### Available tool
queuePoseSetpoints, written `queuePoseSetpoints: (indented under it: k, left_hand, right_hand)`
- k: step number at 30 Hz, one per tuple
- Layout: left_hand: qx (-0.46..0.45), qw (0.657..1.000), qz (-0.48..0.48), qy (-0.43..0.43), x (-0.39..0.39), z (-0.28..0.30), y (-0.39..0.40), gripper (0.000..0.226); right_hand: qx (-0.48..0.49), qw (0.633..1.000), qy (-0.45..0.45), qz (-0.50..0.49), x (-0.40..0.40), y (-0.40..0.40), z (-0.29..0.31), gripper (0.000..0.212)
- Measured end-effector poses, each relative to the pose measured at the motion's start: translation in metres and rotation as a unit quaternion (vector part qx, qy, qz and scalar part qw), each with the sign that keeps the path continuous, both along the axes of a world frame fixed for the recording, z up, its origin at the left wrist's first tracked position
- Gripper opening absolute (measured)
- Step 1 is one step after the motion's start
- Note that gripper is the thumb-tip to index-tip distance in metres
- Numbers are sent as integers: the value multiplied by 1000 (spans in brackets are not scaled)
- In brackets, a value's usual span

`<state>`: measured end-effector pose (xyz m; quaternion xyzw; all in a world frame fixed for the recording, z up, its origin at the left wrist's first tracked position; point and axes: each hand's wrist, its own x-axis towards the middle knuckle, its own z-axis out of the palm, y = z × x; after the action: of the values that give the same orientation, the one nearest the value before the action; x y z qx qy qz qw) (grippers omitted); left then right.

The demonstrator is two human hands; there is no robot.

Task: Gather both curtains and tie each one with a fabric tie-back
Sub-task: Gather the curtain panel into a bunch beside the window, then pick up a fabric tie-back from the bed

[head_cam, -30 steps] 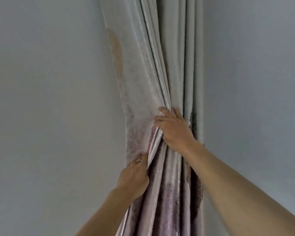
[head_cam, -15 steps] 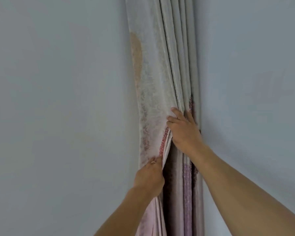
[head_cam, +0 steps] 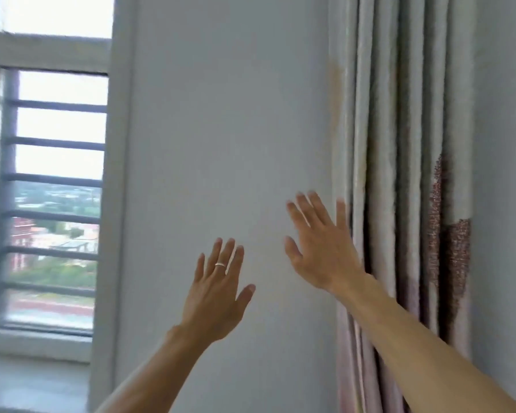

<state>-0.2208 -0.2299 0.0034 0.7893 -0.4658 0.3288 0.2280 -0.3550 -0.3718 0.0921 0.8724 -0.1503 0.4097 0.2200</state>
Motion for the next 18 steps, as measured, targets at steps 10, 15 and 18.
queuePoseSetpoints:
  k: [10,15,18]
  left_hand:
    - [-26,967,249,45,19,-66,402,80]
    - [-42,914,385,118,-21,-120,603,71]
    - [-47,874,456,160,-43,-155,703,69]
  right_hand:
    - [47,961,29,273,128,345,-94,60]
    - [68,899,105,419,153,558,-147,63]
    - [83,850,169,492,165,668,-180,66]
